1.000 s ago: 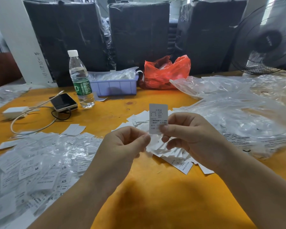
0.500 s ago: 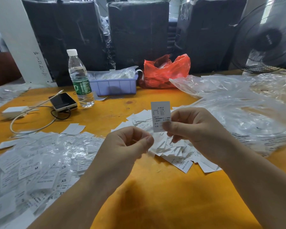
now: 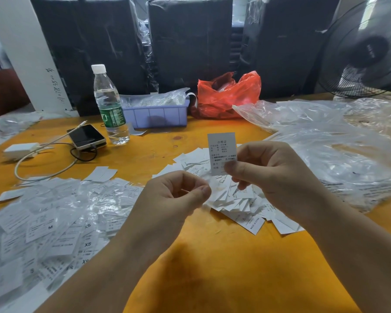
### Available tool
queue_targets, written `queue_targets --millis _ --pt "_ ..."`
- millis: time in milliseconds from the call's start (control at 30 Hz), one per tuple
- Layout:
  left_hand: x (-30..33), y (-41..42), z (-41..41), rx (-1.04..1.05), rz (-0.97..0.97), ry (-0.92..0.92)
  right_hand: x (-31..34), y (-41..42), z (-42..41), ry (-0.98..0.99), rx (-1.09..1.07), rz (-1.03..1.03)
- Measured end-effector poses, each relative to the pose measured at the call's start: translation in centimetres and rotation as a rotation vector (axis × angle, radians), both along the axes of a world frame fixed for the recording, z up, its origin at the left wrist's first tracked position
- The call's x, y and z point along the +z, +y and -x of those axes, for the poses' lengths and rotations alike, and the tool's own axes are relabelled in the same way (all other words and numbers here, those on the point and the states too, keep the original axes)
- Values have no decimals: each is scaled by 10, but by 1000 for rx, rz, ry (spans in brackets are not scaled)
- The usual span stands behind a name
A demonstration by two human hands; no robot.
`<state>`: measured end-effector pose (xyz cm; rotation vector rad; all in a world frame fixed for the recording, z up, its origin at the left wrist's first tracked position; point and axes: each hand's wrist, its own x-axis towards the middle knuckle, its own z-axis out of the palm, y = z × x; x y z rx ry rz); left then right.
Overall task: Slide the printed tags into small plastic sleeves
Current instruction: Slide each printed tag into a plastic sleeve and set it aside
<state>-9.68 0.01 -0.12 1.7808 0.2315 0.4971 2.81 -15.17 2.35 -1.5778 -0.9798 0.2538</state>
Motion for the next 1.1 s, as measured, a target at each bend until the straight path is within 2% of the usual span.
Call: queue_targets --millis 400,733,1100 --pt "1 -1 1 -17 -24 3 -3 2 4 -97 -16 39" --pt "0 0 0 34 -27 -27 -3 2 5 -125 -94 -10" --pt "1 -1 -1 57 6 -65 -2 2 9 -129 -49 -39"
